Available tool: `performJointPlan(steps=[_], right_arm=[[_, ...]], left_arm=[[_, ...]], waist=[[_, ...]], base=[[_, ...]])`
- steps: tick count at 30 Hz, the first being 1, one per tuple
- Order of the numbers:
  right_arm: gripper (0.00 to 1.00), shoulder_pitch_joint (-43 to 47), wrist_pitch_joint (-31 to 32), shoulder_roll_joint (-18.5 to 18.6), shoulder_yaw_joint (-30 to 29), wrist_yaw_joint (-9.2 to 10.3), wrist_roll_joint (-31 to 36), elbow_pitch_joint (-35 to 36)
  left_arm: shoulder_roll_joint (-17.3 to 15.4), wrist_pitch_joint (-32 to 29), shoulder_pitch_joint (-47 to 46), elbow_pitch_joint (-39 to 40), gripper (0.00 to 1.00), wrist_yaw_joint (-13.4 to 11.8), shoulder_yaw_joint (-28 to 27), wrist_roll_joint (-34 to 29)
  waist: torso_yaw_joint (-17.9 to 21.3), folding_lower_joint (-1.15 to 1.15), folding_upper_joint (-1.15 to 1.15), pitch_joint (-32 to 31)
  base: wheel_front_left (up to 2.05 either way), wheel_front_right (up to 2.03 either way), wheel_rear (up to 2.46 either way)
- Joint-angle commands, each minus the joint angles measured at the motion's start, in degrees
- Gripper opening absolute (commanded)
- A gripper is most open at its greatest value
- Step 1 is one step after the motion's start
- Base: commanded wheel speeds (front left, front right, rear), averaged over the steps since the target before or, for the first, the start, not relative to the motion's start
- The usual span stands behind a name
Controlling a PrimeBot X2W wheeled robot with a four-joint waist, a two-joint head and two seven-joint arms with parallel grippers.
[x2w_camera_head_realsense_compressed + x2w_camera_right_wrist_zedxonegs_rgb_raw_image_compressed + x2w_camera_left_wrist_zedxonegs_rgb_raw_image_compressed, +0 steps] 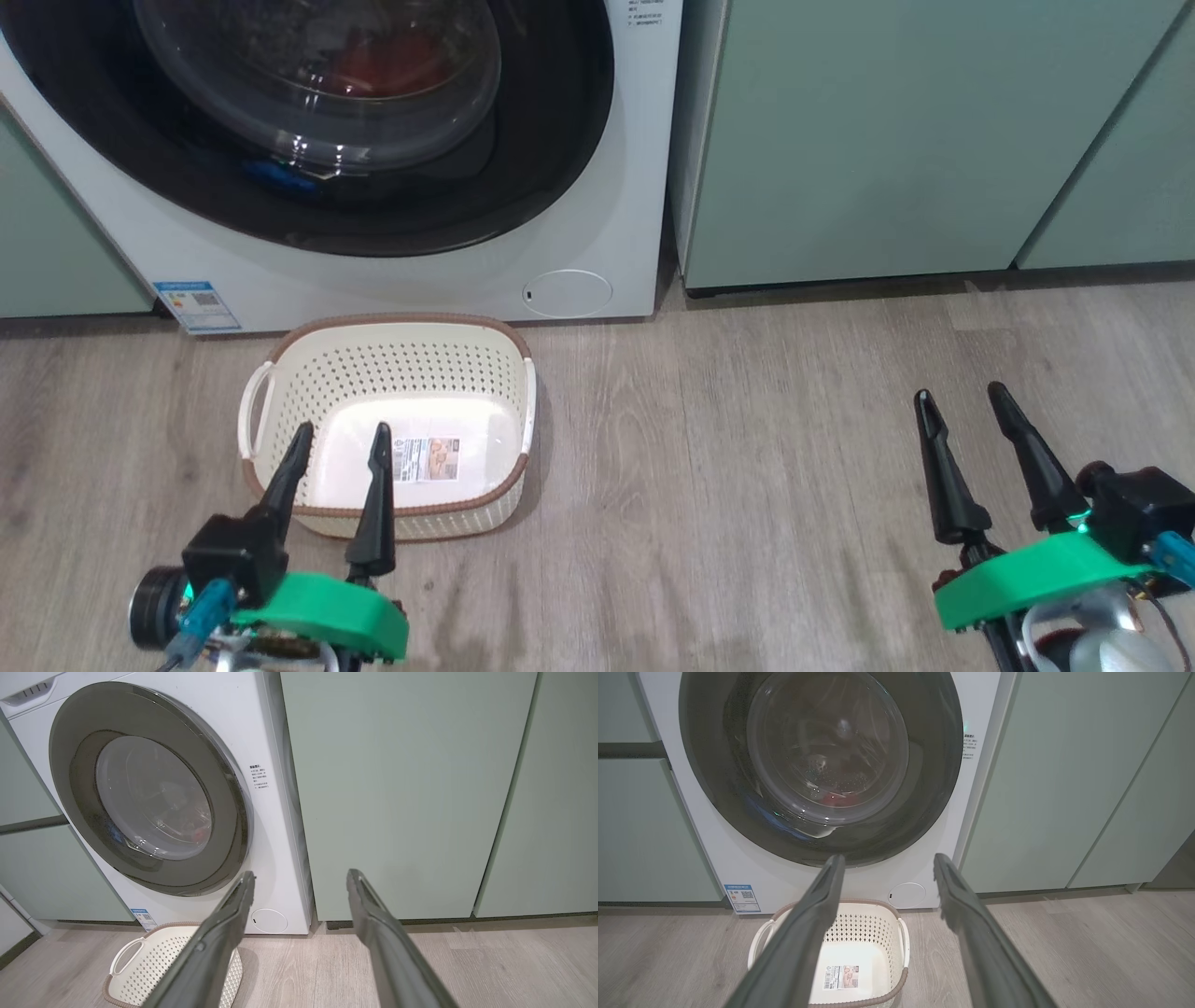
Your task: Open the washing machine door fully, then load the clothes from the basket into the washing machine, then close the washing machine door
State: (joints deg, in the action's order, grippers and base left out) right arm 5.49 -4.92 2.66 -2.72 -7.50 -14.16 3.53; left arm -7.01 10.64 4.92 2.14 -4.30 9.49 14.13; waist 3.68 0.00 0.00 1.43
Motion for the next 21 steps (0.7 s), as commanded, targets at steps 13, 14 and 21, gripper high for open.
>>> performJointPlan(steps=[13,14,21], right_arm=[[0.0,0.0,-0.65,0.0,0.04,0.0,-0.08,-0.59],[0.0,0.07,-0.64,-0.01,0.11,-0.01,-0.13,-1.6],[0.0,-0.3,-0.34,0.26,0.29,-0.01,-4.46,-2.94]], left_arm=[[-0.36,-0.14,0.01,-0.42,0.0,-0.42,0.35,0.5],[-0.22,-0.16,0.14,-1.44,0.0,-0.41,0.45,0.56],[-0.13,-0.76,-0.07,-2.51,0.0,0.06,-0.02,4.82]], waist=[[0.07,0.0,0.0,0.15],[0.07,0.0,0.0,0.15],[-0.13,0.0,0.0,0.09]], base=[[0.0,0.0,0.0],[0.0,0.0,0.0],[0.0,0.0,0.0]])
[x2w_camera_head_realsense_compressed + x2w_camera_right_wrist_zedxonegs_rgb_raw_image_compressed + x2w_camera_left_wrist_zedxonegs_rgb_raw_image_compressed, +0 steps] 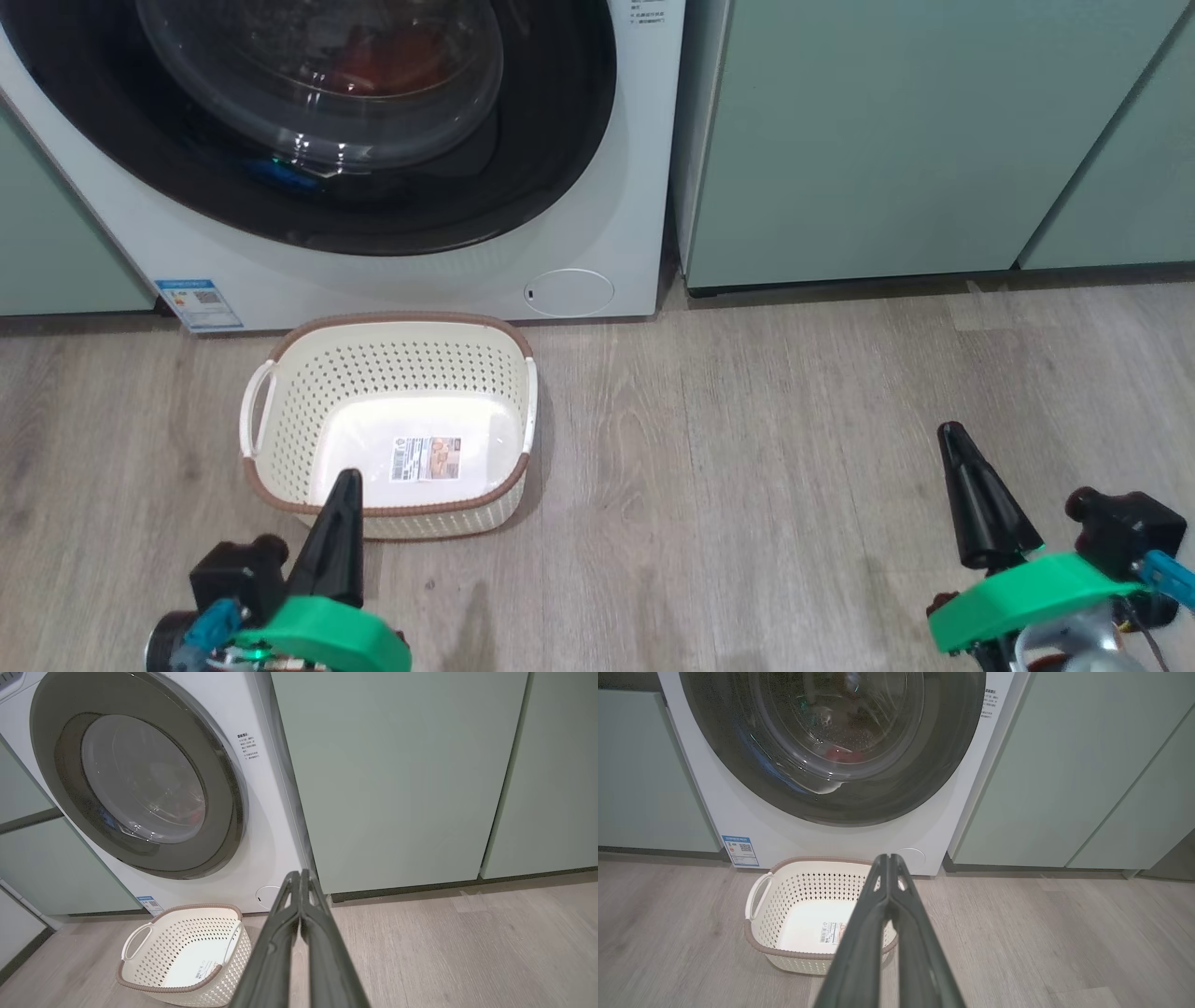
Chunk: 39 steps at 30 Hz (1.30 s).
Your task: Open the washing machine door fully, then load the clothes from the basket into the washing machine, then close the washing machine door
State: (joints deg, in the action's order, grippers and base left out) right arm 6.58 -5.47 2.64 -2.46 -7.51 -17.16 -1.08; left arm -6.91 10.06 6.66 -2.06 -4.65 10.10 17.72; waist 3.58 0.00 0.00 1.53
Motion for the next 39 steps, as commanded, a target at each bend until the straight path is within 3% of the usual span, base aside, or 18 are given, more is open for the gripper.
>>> performJointPlan(steps=[1,39], right_arm=[[0.0,-1.51,0.27,0.34,0.05,0.0,-2.15,1.53],[0.0,-5.04,2.75,1.41,0.26,0.01,-26.38,-3.04]], left_arm=[[-0.25,-0.28,-1.92,1.56,0.0,0.51,-0.72,1.91],[0.08,-4.32,-5.45,-2.98,0.0,4.28,-4.34,25.94]], waist=[[-0.06,0.0,0.0,-0.02],[-1.17,0.0,0.0,-0.45]], base=[[0.0,0.0,0.0],[0.0,0.0,0.0]])
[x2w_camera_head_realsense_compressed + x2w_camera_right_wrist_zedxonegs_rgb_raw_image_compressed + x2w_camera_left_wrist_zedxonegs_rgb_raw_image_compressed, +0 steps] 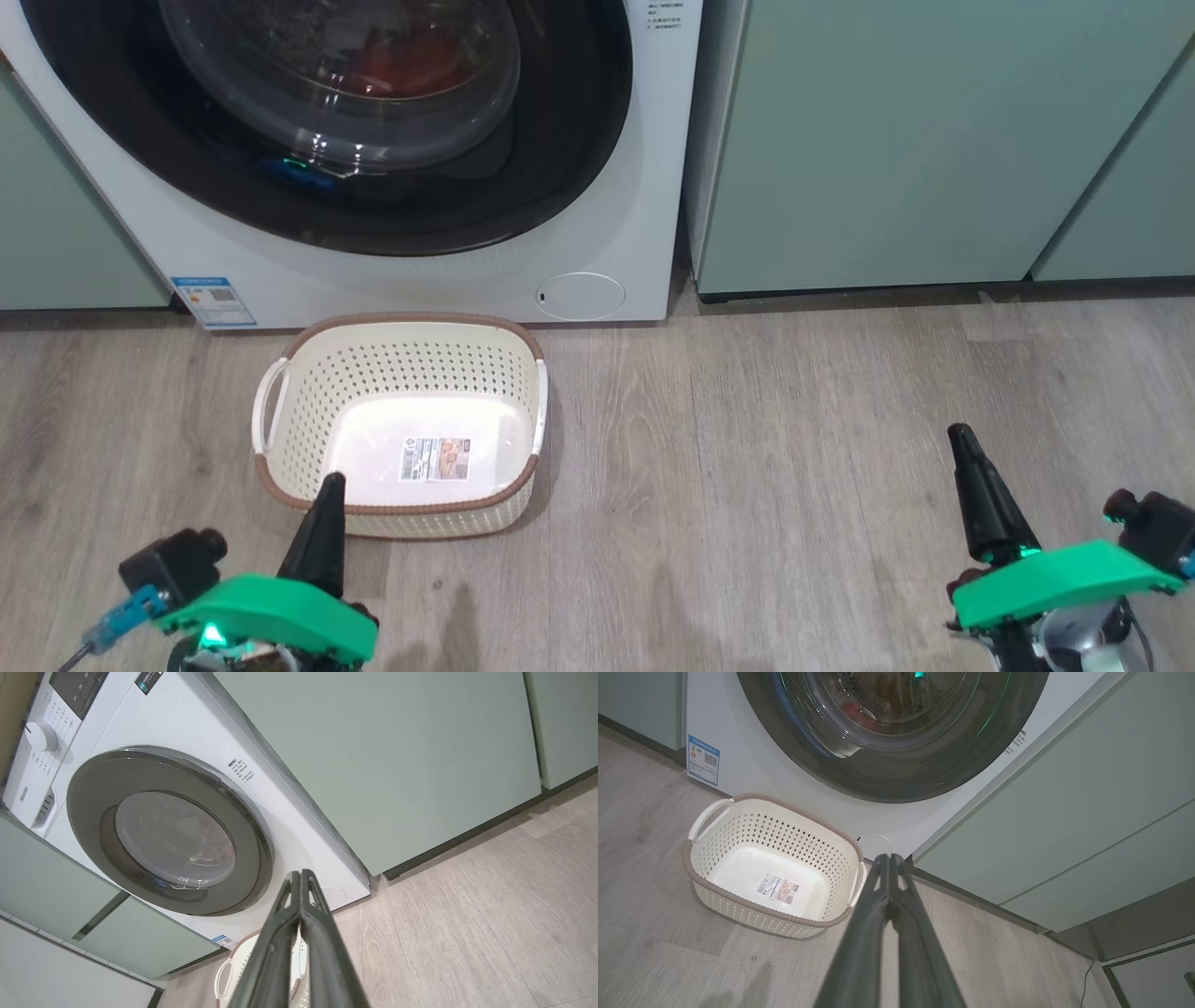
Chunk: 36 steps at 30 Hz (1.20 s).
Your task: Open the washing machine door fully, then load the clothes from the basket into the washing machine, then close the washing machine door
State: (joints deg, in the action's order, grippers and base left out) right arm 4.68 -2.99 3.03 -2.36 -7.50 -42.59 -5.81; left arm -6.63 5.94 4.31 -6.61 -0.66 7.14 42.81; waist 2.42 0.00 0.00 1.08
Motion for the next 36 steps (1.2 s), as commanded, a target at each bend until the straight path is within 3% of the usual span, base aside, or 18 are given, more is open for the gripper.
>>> performJointPlan(steps=[1,36], right_arm=[[0.0,-3.23,0.35,1.04,0.15,0.0,-1.57,1.57],[0.0,-6.48,3.41,1.38,-0.55,0.0,-23.72,-2.67]], left_arm=[[-0.18,-0.32,-3.18,1.47,0.0,0.39,-1.49,1.46],[0.76,-4.77,-6.3,-2.38,0.0,3.81,-5.75,23.48]], waist=[[-0.03,0.0,0.0,-0.01],[-1.08,0.0,0.0,-0.4]], base=[[0.0,0.0,0.0],[0.0,0.0,0.0]])
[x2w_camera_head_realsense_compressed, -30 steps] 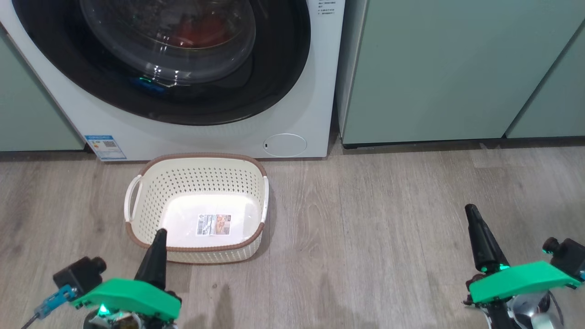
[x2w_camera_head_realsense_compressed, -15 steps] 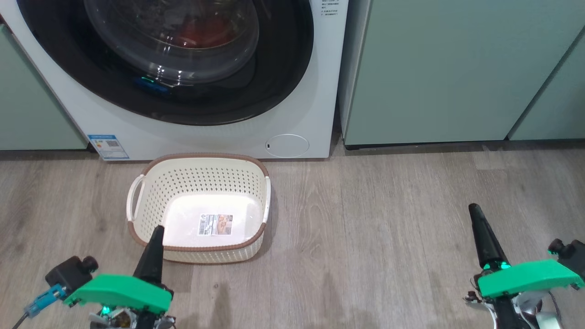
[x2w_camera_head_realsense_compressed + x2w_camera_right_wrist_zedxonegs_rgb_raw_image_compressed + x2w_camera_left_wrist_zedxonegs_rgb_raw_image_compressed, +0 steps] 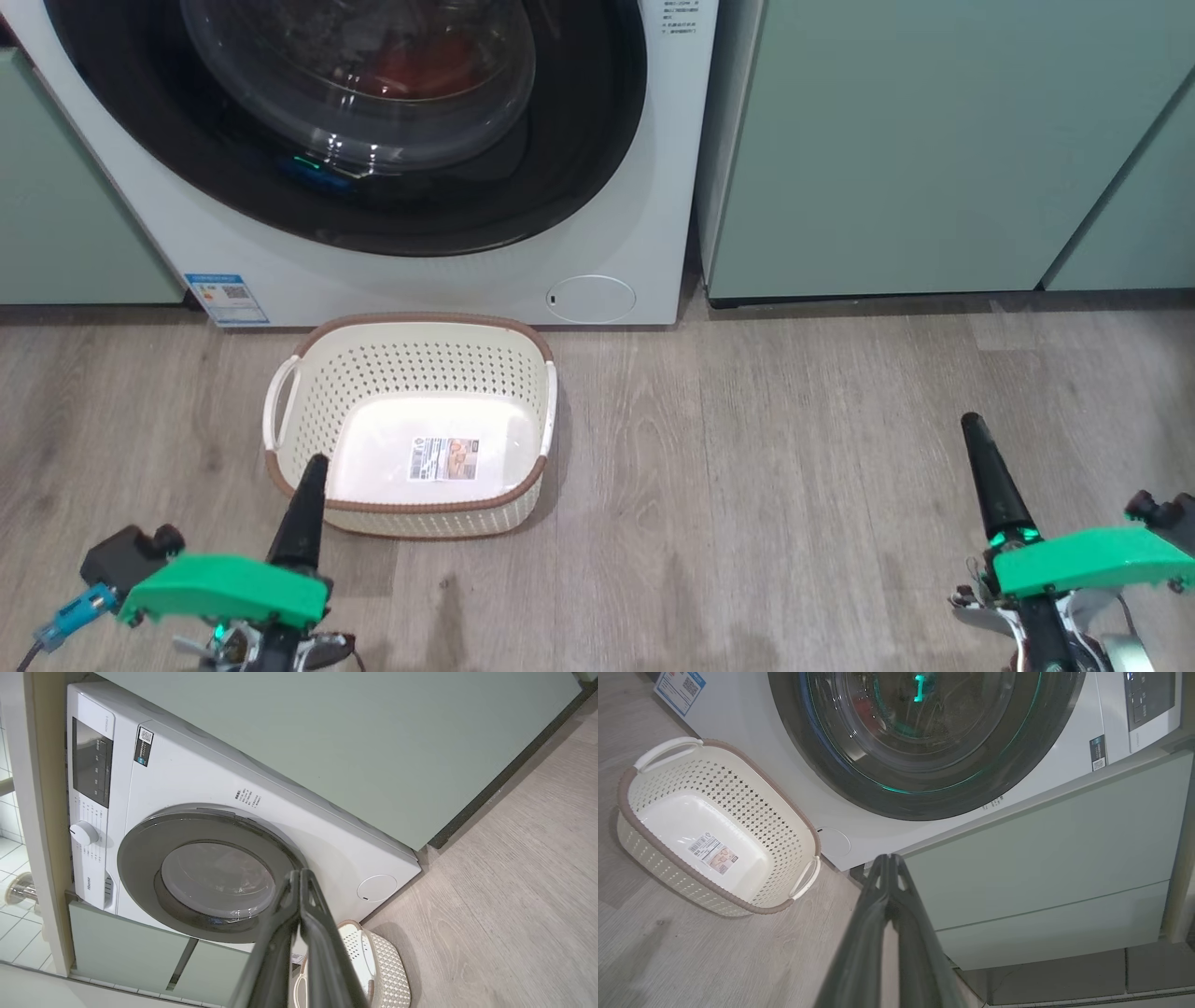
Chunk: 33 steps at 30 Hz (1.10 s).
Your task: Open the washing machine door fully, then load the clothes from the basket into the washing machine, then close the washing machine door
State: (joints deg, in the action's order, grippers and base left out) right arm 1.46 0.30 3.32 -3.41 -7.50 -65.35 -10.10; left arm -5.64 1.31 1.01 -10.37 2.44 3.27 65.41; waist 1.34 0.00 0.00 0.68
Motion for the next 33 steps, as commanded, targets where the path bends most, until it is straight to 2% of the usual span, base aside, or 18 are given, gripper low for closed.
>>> performJointPlan(steps=[1,33], right_arm=[[0.0,-3.36,0.21,1.08,0.47,0.0,-1.58,1.5],[0.0,-6.37,3.35,1.09,-0.6,0.01,-21.45,-2.39]], left_arm=[[-0.19,-0.28,-3.09,1.27,0.0,0.8,-2.01,1.5],[0.95,-4.67,-6.0,-2.31,0.0,3.92,-6.31,21.28]], waist=[[-0.04,0.0,0.0,-0.01],[-1.0,0.0,0.0,-0.37]], base=[[0.0,0.0,0.0],[0.0,0.0,0.0]])
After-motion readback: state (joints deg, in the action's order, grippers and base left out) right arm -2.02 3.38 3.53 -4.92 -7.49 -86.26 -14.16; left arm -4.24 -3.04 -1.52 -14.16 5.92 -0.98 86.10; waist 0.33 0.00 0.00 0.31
